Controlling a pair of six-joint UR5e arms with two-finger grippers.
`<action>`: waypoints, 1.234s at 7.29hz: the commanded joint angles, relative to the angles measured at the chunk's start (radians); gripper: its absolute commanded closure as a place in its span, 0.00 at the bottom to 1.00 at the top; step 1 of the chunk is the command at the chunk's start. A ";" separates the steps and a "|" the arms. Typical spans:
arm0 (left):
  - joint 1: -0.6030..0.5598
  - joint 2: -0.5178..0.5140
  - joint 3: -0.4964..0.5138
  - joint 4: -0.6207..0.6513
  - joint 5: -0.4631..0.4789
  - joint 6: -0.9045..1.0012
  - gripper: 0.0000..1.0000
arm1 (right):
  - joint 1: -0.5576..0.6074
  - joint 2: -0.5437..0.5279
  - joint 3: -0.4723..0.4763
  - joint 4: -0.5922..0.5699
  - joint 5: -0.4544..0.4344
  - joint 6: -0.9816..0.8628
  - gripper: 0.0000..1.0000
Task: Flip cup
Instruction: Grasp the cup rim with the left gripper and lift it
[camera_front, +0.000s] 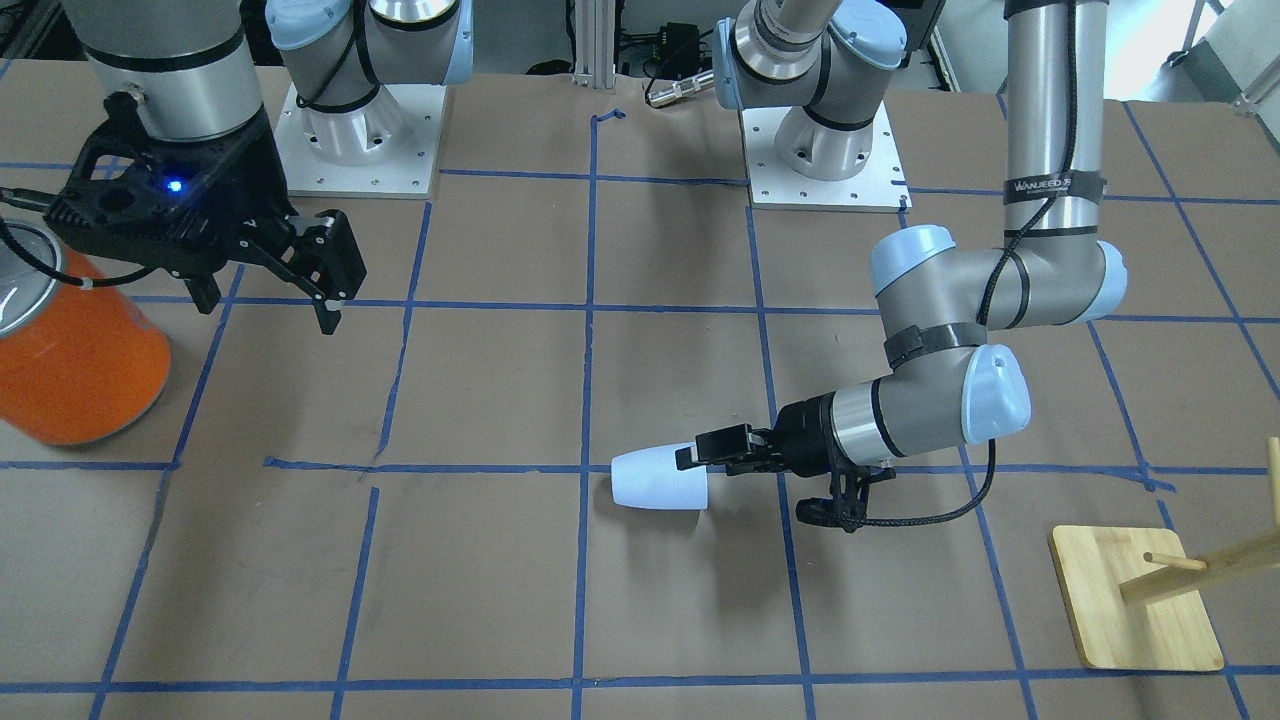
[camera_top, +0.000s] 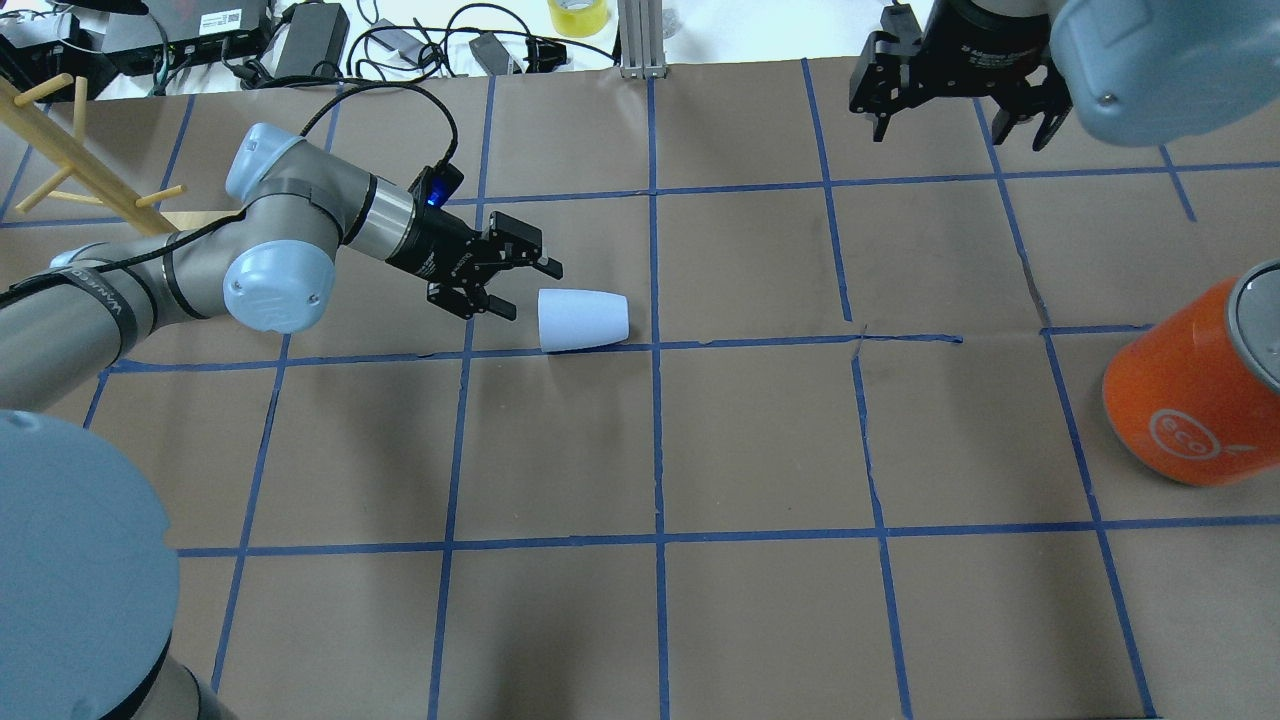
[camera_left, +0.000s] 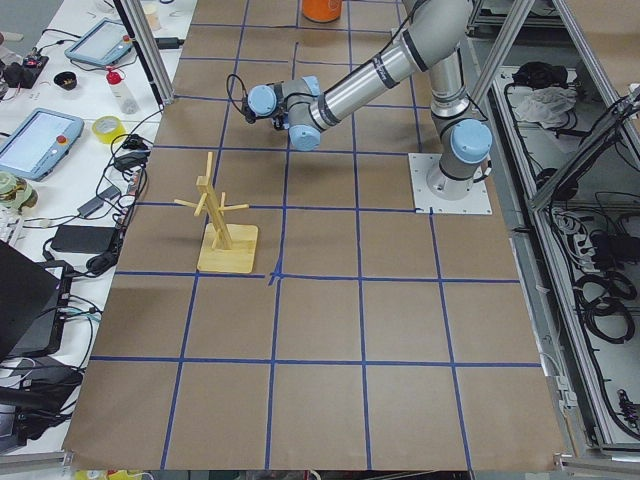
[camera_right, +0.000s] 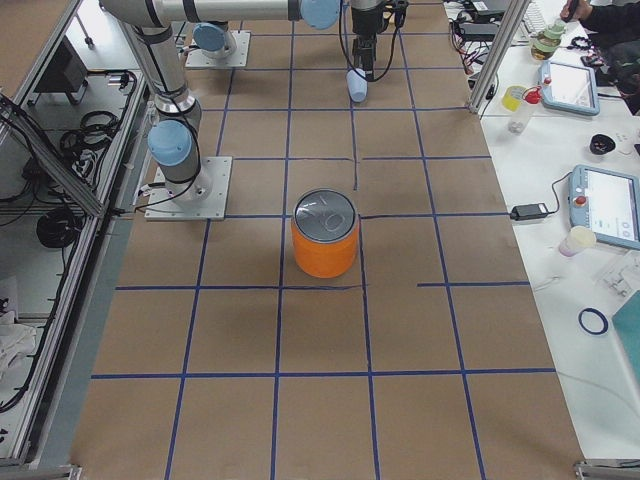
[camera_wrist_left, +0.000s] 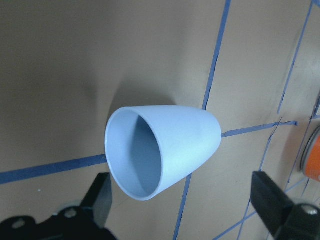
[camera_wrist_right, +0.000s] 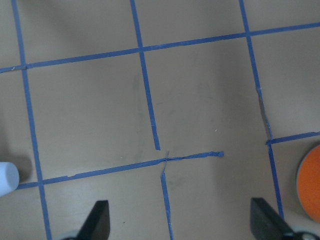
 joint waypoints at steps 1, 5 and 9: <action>-0.007 -0.023 -0.014 0.021 -0.102 0.000 0.00 | 0.017 -0.001 -0.002 0.000 0.000 0.003 0.00; -0.009 -0.058 -0.014 0.078 -0.110 -0.001 0.23 | 0.018 -0.003 -0.001 -0.002 0.005 0.003 0.00; -0.009 -0.061 -0.013 0.096 -0.196 -0.011 0.76 | 0.020 -0.001 -0.002 -0.006 -0.003 0.035 0.00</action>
